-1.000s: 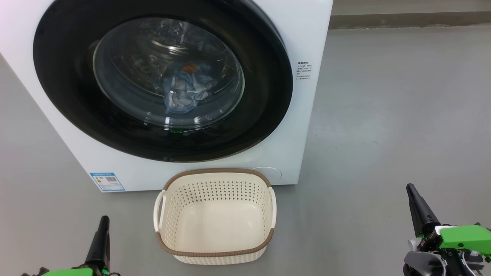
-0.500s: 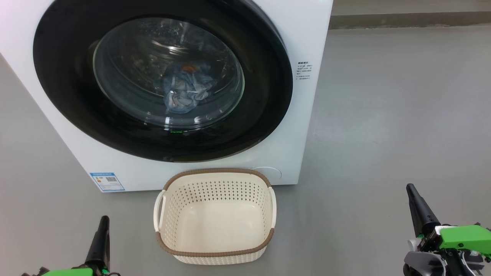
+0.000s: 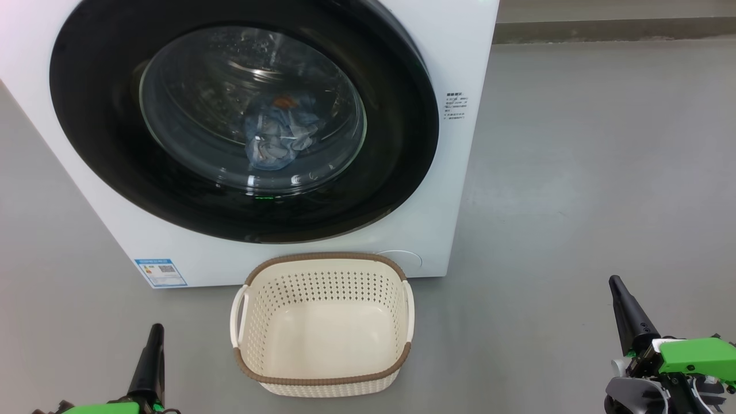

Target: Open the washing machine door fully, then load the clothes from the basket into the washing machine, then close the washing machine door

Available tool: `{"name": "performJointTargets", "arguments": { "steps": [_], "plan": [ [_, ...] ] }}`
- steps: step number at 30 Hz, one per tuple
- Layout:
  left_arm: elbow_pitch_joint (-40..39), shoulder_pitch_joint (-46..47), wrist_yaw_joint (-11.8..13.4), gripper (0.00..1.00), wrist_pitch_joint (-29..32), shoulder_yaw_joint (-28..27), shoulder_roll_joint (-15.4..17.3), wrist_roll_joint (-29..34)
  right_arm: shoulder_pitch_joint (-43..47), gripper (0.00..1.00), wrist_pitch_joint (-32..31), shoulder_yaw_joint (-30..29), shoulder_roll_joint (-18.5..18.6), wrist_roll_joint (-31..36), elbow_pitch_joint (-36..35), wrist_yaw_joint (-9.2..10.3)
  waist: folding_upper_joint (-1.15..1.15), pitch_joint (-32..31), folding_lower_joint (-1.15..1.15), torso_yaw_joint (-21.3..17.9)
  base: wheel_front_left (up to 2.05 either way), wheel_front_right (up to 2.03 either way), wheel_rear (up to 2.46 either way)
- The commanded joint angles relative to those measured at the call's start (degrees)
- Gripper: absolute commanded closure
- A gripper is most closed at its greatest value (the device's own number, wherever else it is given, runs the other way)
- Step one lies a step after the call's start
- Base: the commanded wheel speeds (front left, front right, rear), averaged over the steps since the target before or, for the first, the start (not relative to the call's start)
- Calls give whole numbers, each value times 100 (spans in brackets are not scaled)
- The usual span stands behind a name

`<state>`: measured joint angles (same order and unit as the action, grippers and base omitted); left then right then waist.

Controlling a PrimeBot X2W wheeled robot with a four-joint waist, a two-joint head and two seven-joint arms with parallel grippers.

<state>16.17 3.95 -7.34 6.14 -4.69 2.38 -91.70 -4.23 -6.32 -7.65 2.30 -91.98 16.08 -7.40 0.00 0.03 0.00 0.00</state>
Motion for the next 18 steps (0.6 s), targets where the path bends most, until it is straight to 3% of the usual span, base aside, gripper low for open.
{"name": "performJointTargets", "arguments": {
  "steps": [1,18],
  "plan": [
    [-177,265,-14,100,41,-193,50,-39,-236,100,-23,103,58,-10,-172,-9,0,0,0,0,0,0,0],
    [-177,265,-14,100,41,-193,50,-39,-236,100,-23,103,58,-10,-172,-9,0,0,0,0,0,0,0]
  ]
}}
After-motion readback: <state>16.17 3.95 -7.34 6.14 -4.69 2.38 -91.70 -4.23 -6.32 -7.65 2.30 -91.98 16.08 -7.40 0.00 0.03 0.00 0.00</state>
